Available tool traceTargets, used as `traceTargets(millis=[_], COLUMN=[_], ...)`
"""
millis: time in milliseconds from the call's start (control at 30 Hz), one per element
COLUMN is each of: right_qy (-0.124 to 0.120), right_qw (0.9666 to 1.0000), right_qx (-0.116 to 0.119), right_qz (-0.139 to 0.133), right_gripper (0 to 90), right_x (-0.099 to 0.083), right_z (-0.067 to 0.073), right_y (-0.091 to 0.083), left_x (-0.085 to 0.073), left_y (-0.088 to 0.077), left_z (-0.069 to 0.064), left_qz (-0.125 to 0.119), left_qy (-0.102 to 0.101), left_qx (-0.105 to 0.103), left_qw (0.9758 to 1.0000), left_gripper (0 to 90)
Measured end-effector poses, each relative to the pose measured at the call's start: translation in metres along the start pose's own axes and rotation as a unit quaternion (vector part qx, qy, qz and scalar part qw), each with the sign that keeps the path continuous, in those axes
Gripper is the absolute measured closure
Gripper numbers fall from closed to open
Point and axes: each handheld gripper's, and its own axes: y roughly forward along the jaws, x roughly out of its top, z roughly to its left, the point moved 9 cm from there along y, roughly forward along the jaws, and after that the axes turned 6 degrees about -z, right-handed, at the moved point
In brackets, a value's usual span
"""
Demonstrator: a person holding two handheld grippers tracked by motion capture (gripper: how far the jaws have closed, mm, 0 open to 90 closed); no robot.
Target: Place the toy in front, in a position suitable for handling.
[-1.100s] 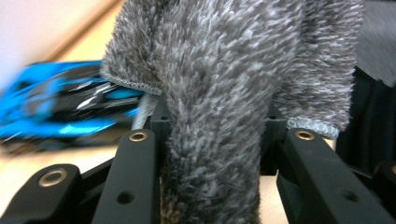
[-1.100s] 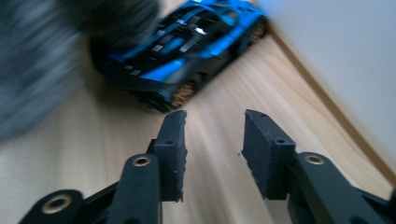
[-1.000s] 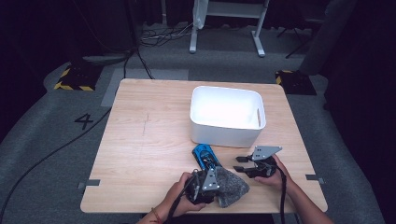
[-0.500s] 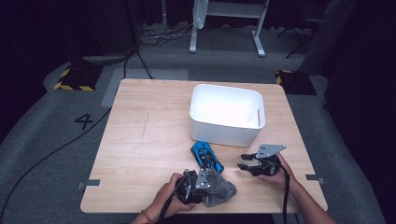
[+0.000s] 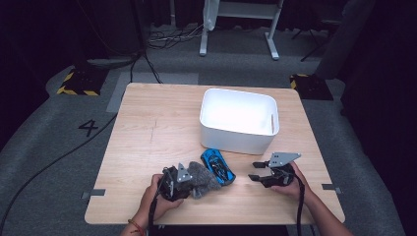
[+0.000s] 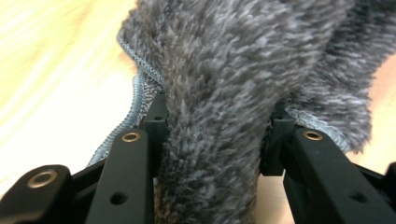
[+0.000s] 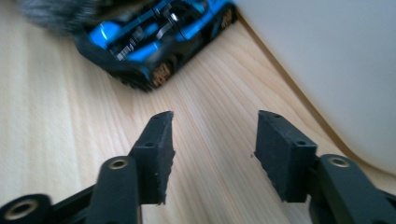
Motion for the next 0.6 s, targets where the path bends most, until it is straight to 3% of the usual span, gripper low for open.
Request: traceTargets(millis=[33, 167, 267, 300, 333, 433, 500, 600], right_qy=[0.001, -0.001, -0.001, -0.001, -0.001, 0.002, 0.005, 0.0], right_qw=[1.0, 0.9998, 0.9995, 0.9995, 0.9995, 0.9995, 0.9992, 0.9994], right_qx=[0.001, 0.007, 0.017, 0.017, 0.017, 0.016, 0.027, 0.024], right_qz=[-0.009, -0.02, -0.026, -0.026, -0.026, -0.027, -0.028, -0.023], right_gripper=[37.8, 32.4, 28.4, 28.4, 27.0, 22.6, 20.4, 20.5], right_x=[0.006, 0.017, 0.027, 0.027, 0.029, 0.036, 0.041, 0.045], right_z=[0.005, 0.017, 0.029, 0.029, 0.032, 0.039, 0.048, 0.056], right_y=[0.0, 0.002, 0.009, 0.009, 0.012, 0.022, 0.029, 0.039], left_x=[-0.001, -0.003, -0.009, -0.009, -0.01, -0.013, -0.013, -0.014], left_y=[0.0, -0.002, -0.005, -0.005, -0.005, -0.005, -0.005, -0.004], left_z=[0.01, 0.025, 0.048, 0.048, 0.053, 0.061, 0.06, 0.059], left_qz=[-0.002, -0.004, -0.008, -0.008, -0.01, -0.024, -0.028, -0.035], left_qy=[-0.006, -0.019, -0.054, -0.054, -0.07, -0.093, -0.088, -0.087], left_qx=[0.013, 0.03, 0.049, 0.049, 0.048, 0.039, 0.038, 0.034], left_qw=[0.9999, 0.9994, 0.9973, 0.9973, 0.9964, 0.9946, 0.995, 0.995], left_gripper=[57.0, 56.3, 53.6, 52.8, 52.8, 50.0, 49.2, 47.8])
